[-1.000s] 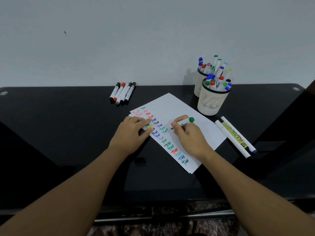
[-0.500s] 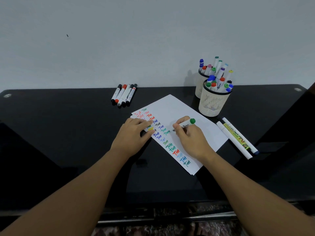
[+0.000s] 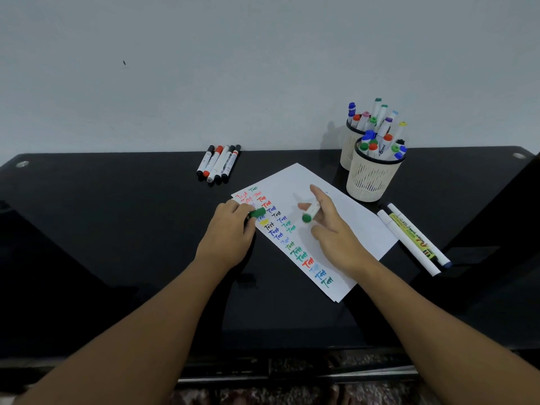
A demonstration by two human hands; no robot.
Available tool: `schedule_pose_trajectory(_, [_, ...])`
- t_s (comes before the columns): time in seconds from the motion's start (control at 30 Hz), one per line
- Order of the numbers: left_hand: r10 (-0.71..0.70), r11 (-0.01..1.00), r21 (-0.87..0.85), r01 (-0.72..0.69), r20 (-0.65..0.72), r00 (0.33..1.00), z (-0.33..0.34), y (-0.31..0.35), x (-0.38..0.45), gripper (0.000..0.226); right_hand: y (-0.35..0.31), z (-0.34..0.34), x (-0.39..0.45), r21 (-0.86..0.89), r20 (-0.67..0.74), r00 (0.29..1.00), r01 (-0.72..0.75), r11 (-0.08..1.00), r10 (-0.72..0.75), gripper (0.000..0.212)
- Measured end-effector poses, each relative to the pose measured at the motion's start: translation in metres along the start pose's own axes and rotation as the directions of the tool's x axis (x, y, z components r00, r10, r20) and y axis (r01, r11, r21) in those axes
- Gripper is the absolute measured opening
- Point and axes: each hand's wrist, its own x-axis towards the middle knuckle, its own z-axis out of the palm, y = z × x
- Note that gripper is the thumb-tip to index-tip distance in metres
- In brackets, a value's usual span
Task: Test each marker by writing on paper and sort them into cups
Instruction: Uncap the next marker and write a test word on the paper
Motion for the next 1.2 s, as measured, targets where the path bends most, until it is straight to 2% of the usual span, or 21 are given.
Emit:
schedule_pose_trajectory(0.1, [-0.005, 1.000, -0.001, 0.005, -0.005, 1.000, -0.001, 0.001, 0.000, 0.029, -0.003, -0.003, 0.004, 0.101, 0.012, 1.000, 0.007, 0.995, -0.008, 0.056])
schedule_pose_trajectory(0.23, [-0.018, 1.000, -0.021, 0.018, 0.003, 1.000, -0.004, 0.005, -0.001, 0.027, -0.007, -0.007, 0.008, 0.093, -0.067, 0.998, -0.007, 0.996, 0.013, 0.026])
schedule_pose_trajectory(0.43, [0.012, 0.999, -0.051, -0.013, -0.017, 1.000, -0.006, 0.007, -0.002, 0.028, -0.013, -0.009, 0.010, 0.028, -0.053, 0.996, -0.074, 0.997, 0.076, 0.028])
schedule_pose_trajectory(0.6, [0.023, 0.998, -0.060, -0.025, -0.029, 0.999, -0.006, 0.007, -0.002, 0.030, -0.021, -0.011, 0.009, -0.034, -0.008, 0.997, -0.072, 0.997, 0.072, 0.028])
schedule_pose_trajectory(0.77, [0.035, 0.997, -0.062, -0.037, -0.036, 0.999, -0.007, 0.009, -0.002, 0.028, -0.030, -0.015, 0.018, -0.341, 0.057, 0.998, 0.040, 0.939, -0.022, 0.053])
schedule_pose_trajectory(0.8, [0.038, 0.997, -0.064, -0.041, -0.039, 0.998, -0.007, 0.009, -0.003, 0.028, -0.031, -0.014, 0.020, -0.411, 0.057, 0.998, 0.042, 0.910, -0.020, 0.051])
schedule_pose_trajectory(0.87, [0.046, 0.997, -0.065, -0.048, -0.045, 0.998, -0.008, 0.008, -0.003, 0.028, -0.031, -0.013, 0.022, -0.549, 0.050, 0.998, 0.056, 0.834, -0.034, 0.033])
schedule_pose_trajectory(0.93, [0.049, 0.997, -0.063, -0.052, -0.044, 0.998, -0.008, 0.008, -0.003, 0.029, -0.028, -0.013, 0.023, -0.607, 0.042, 0.996, 0.084, 0.790, -0.073, 0.022])
schedule_pose_trajectory(1.2, [0.115, 0.990, -0.070, -0.119, -0.055, 0.992, -0.011, 0.011, -0.005, 0.028, -0.024, -0.015, 0.031, -0.641, 0.071, 0.986, 0.161, 0.750, -0.152, 0.023])
